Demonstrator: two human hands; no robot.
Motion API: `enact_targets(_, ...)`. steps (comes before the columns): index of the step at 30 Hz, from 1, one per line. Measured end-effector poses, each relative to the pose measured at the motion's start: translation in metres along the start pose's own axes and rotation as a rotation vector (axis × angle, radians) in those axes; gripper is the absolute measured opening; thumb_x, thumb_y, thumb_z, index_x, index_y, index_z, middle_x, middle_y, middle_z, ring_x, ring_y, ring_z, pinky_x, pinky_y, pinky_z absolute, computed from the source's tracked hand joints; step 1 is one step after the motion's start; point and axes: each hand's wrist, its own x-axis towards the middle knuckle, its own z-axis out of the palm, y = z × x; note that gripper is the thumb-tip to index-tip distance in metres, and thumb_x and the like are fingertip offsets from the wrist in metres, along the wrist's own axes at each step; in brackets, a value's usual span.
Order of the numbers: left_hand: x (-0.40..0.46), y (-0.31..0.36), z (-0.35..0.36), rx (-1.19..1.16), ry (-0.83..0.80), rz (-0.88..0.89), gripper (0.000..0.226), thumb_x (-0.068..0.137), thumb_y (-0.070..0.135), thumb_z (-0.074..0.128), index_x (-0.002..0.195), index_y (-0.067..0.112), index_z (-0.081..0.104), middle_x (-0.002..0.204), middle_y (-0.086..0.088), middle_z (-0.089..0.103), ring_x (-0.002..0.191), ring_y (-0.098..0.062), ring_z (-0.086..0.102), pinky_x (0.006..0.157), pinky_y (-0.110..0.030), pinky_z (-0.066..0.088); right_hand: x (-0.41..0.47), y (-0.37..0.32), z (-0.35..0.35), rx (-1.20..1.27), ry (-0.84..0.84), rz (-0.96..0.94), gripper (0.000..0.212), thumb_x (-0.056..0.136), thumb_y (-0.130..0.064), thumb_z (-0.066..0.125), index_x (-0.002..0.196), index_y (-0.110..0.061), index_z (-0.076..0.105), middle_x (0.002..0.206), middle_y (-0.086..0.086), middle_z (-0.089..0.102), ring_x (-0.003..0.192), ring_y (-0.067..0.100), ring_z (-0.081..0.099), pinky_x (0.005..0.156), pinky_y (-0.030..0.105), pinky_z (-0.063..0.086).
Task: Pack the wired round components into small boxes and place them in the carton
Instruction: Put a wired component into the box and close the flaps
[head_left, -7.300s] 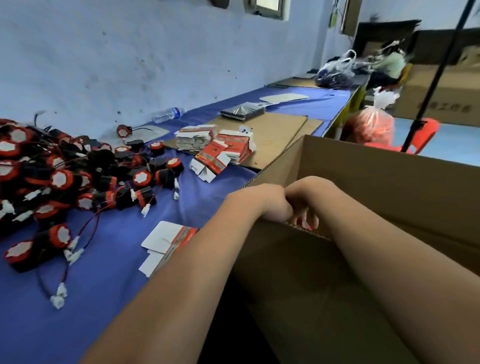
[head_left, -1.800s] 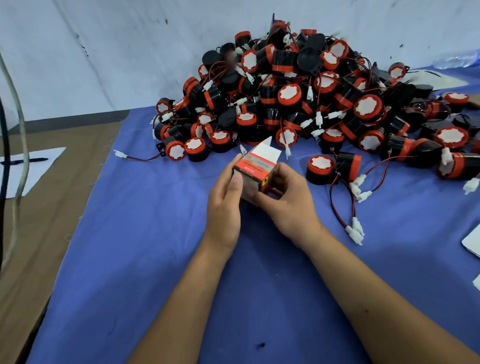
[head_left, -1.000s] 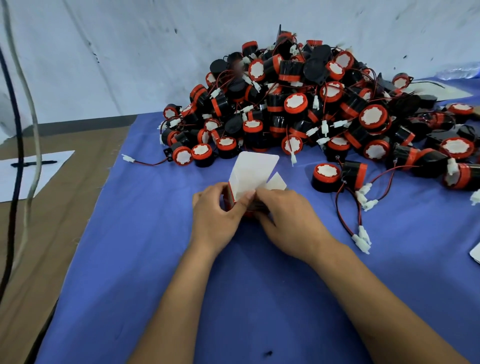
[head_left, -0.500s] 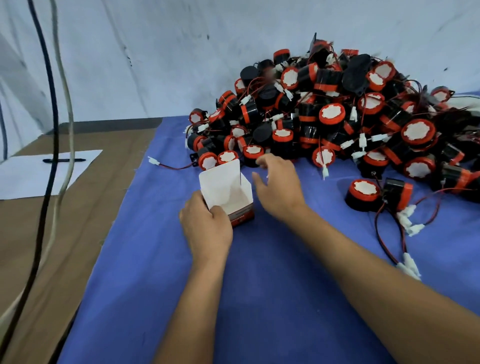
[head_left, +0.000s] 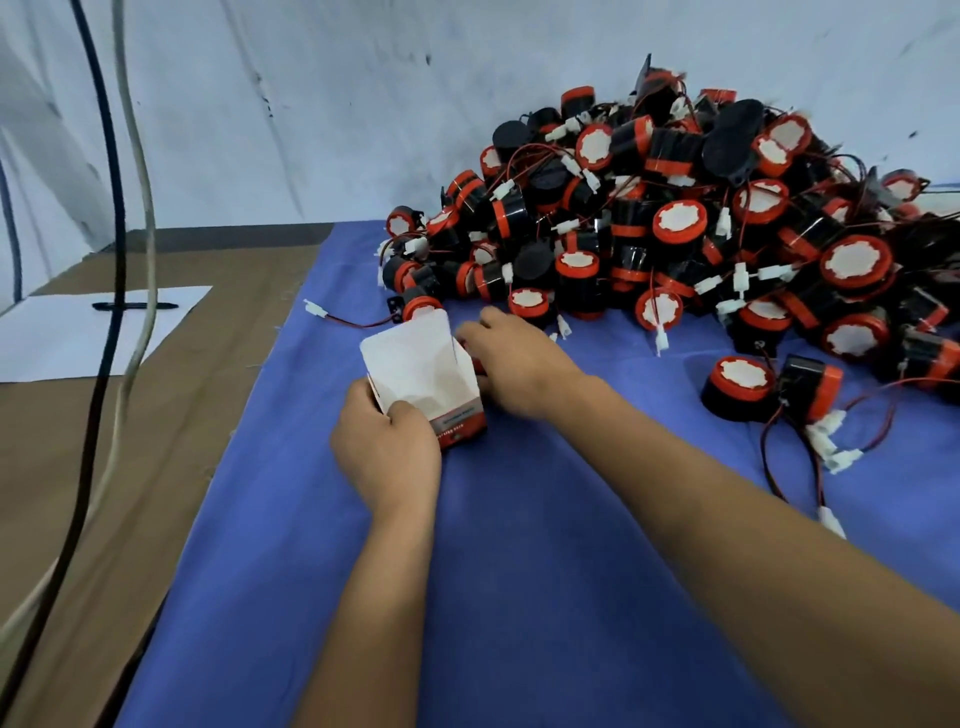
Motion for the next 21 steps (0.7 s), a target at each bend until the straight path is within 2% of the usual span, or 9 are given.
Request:
enact_targets(3,-0.001,0.002,-0.001,-0.026,0.031,-0.030,0.017,0.082,0.000,0.045,0.086,0.010,0.058,0.079,0.004,0.059,0.083,-0.030,0.056,0.065,-0.034,0.035,-0.062,-0.004,-0.009,-0.022,-0.042,0.043,0.059,0.096,-0.033,0.060,0.147,-0.012,0.038,0.129,0.014,0.051,0.114,0.036,0.046,0.094,0.043,0.040)
enact_targets(7,-0.007,0.004,0.004,-0.038,-0.064,-0.011,0.020,0.082,0.000,0.046,0.088,0.010,0.062,0.083,0.003,0.063,0.085,-0.029,0.059,0.061,-0.034,0.039,-0.132,-0.003,-0.021,-0.030,0.071,0.176,0.051,0.096,-0.051,0.060,0.134,-0.020,0.044,0.121,0.004,0.060,0.111,0.031,0.055,0.089,0.042,0.045)
enact_targets(9,-0.016,0.007,0.009,-0.049,-0.170,0.031,0.022,0.082,-0.002,0.046,0.086,0.013,0.062,0.080,0.008,0.062,0.085,-0.026,0.059,0.056,-0.025,0.039,-0.159,-0.001,-0.027,0.170,0.252,0.258,0.053,0.096,-0.052,0.062,0.134,-0.021,0.043,0.123,0.001,0.062,0.107,0.029,0.058,0.087,0.043,0.049)
enact_targets(11,-0.028,0.011,0.015,-0.057,-0.290,0.102,0.025,0.083,-0.005,0.047,0.085,0.017,0.060,0.078,0.013,0.058,0.081,-0.022,0.055,0.054,-0.017,0.037,-0.174,-0.001,-0.037,0.469,0.539,0.301,0.059,0.094,-0.044,0.069,0.141,-0.019,0.042,0.130,0.000,0.059,0.108,0.024,0.059,0.085,0.034,0.051)
enact_targets(14,-0.050,0.017,0.024,-0.082,-0.455,0.223,0.016,0.088,-0.003,0.057,0.088,0.012,0.063,0.083,0.001,0.067,0.079,-0.024,0.060,0.066,-0.032,0.049,-0.179,-0.016,-0.048,0.409,0.762,0.142,0.066,0.092,-0.041,0.073,0.146,-0.019,0.042,0.137,-0.002,0.057,0.112,0.015,0.058,0.080,0.028,0.051)
enact_targets(16,-0.064,0.020,0.025,-0.145,-0.605,0.217,0.018,0.085,0.008,0.073,0.094,0.021,0.066,0.095,0.002,0.075,0.082,-0.009,0.068,0.073,-0.028,0.056,-0.176,-0.029,-0.046,0.334,0.718,0.034,0.067,0.089,-0.030,0.077,0.145,-0.022,0.041,0.136,-0.004,0.057,0.114,0.018,0.059,0.077,0.037,0.056)
enact_targets(18,-0.075,0.020,0.023,-0.236,-0.717,0.211,0.034,0.074,0.014,0.071,0.103,0.030,0.063,0.100,0.012,0.072,0.084,0.009,0.066,0.077,-0.016,0.057,-0.169,-0.038,-0.042,0.266,0.635,0.035,0.065,0.086,-0.026,0.078,0.142,-0.021,0.045,0.128,-0.004,0.062,0.114,0.021,0.057,0.079,0.041,0.055)
enact_targets(19,-0.076,0.020,0.023,-0.237,-0.720,0.229,0.038,0.075,0.013,0.067,0.108,0.030,0.062,0.101,0.014,0.070,0.088,0.010,0.066,0.080,-0.015,0.057,-0.166,-0.038,-0.042,0.249,0.596,0.073,0.063,0.084,-0.029,0.078,0.140,-0.019,0.048,0.124,-0.004,0.064,0.115,0.022,0.055,0.083,0.042,0.053)
enact_targets(21,-0.073,0.022,0.023,-0.218,-0.718,0.225,0.033,0.087,0.002,0.064,0.114,0.019,0.068,0.105,0.004,0.074,0.100,-0.010,0.072,0.089,-0.033,0.061,-0.163,-0.034,-0.045,0.209,0.544,0.172,0.059,0.081,-0.032,0.077,0.133,-0.020,0.053,0.118,-0.005,0.067,0.116,0.023,0.053,0.088,0.043,0.049)
